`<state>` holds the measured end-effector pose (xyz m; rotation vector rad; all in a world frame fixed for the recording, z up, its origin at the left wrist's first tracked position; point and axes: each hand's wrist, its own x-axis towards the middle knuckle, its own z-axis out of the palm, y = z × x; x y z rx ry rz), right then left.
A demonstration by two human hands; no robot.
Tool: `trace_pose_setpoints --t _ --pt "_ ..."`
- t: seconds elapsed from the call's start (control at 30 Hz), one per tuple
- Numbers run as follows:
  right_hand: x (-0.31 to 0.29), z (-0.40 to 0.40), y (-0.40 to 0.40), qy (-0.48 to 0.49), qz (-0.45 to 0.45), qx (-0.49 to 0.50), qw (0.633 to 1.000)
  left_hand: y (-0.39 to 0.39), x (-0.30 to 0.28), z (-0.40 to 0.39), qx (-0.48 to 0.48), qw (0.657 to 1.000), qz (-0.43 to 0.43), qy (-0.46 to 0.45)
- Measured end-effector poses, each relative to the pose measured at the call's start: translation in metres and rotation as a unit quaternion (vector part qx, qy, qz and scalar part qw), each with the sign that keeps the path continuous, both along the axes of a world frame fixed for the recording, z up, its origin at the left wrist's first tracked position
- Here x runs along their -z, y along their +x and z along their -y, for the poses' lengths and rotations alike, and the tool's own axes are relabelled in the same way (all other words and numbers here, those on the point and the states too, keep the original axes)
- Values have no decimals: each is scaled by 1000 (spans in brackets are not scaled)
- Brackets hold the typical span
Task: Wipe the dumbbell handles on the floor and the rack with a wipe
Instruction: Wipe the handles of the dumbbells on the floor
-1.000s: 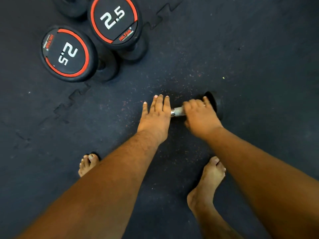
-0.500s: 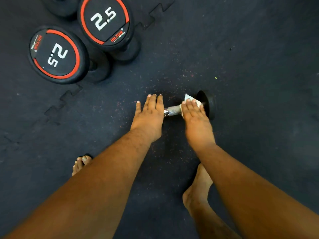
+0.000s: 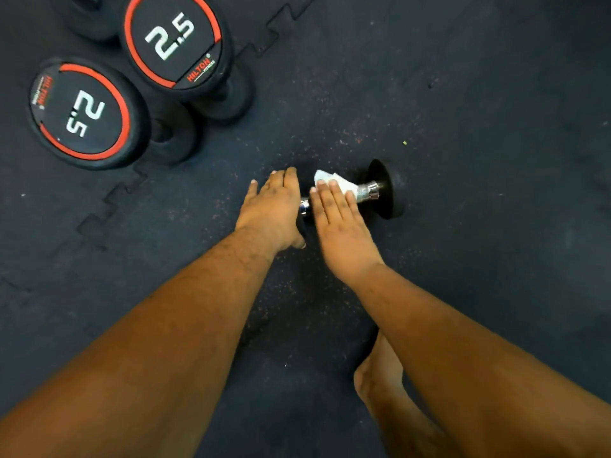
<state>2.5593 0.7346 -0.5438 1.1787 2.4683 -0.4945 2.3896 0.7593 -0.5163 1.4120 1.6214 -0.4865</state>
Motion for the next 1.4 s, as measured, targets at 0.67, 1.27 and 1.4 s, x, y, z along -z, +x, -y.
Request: trace_pose_setpoints --t 0.67,1.27,1.4 --pt "-91 6 -4 -171 -299 431 834 -15 -70 32 -96 988 59 109" --pt "-161 -9 -56 -236 -268 538 764 -54 -127 33 87 977 -92 174" --pt "-192 -12 -57 -229 -303 579 721 -44 -152 19 6 989 -56 139"
